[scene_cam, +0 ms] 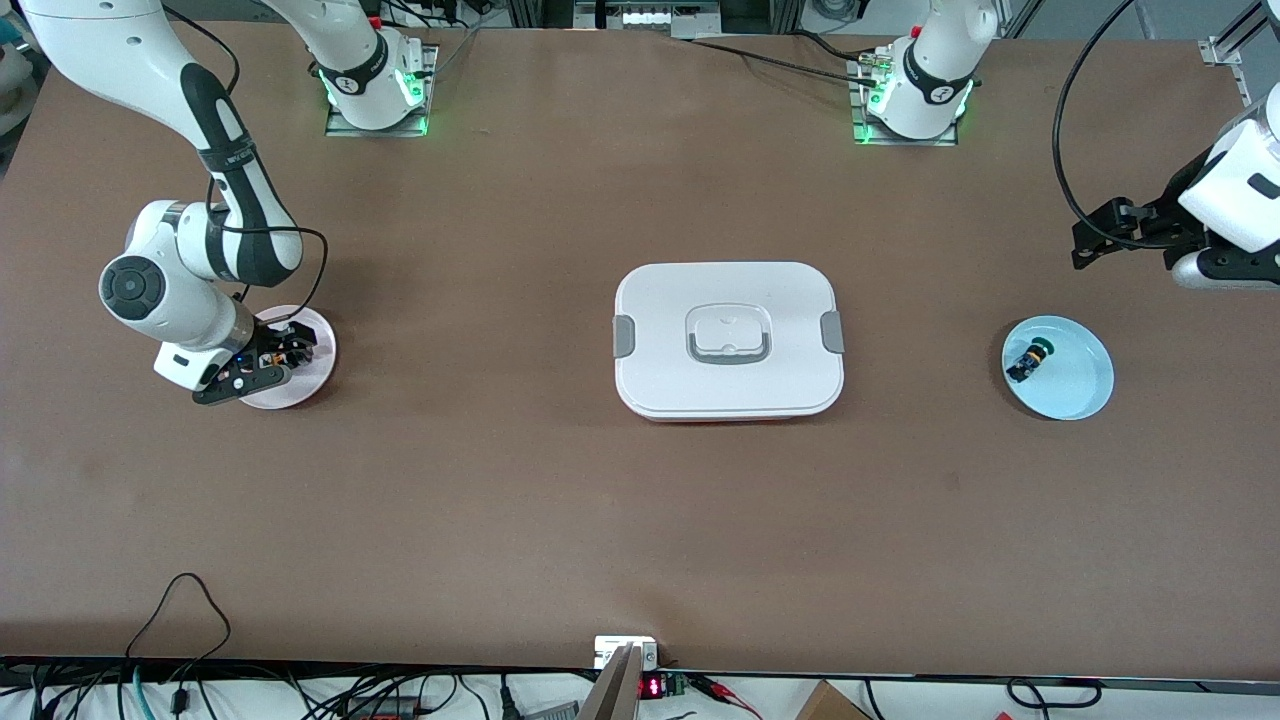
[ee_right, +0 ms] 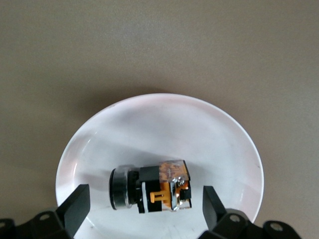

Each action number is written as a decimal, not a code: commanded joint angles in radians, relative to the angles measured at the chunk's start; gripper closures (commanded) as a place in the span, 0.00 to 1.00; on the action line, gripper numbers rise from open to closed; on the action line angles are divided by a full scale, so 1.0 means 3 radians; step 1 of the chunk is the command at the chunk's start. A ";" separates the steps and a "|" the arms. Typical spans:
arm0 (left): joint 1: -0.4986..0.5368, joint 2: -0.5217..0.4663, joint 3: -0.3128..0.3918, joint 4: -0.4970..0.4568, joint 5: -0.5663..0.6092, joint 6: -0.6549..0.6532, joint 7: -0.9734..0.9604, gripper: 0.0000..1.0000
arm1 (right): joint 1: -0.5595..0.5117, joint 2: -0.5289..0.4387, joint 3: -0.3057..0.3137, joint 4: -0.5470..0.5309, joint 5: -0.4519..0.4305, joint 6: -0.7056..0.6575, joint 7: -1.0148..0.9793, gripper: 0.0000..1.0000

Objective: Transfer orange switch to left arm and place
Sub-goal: 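Lower the open right gripper over the orange switch, then close the right gripper on the orange switch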

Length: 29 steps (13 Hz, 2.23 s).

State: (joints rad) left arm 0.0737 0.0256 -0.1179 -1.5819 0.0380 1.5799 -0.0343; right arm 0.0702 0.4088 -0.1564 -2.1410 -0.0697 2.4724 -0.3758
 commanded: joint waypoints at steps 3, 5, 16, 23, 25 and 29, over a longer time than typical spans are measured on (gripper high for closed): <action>0.0010 0.0063 -0.0006 0.0139 -0.0014 -0.0040 0.0068 0.00 | -0.0029 0.0038 0.0015 -0.0058 0.0043 0.0058 -0.0118 0.00; 0.0010 0.0063 -0.0006 0.0139 -0.0014 -0.0035 0.0068 0.00 | -0.0029 0.0054 0.0010 -0.0058 0.0043 0.0057 -0.0199 0.00; 0.0015 0.0063 -0.0001 0.0139 -0.0014 -0.0040 0.0068 0.00 | -0.0096 0.0182 0.0015 -0.0048 0.0283 0.0063 -0.0200 0.08; 0.0020 0.0068 -0.0001 0.0139 -0.0019 -0.0041 0.0058 0.00 | -0.0086 -0.0007 0.0117 0.0044 0.0289 -0.0055 -0.0205 0.85; 0.0020 0.0063 -0.0006 0.0139 -0.0024 -0.0051 0.0032 0.00 | -0.0075 -0.0140 0.0122 0.0207 0.0289 -0.0365 -0.0205 0.86; 0.0020 0.0037 -0.0006 0.0185 -0.0050 -0.0086 0.0012 0.00 | -0.0060 -0.0334 0.0189 0.0836 0.0294 -0.1347 -0.0210 0.87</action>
State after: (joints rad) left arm 0.0753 0.0315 -0.1177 -1.5631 0.0380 1.5787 -0.0343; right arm 0.0540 0.3361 -0.1097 -1.9630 -0.0034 2.1776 -0.4135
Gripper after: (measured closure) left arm 0.000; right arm 0.286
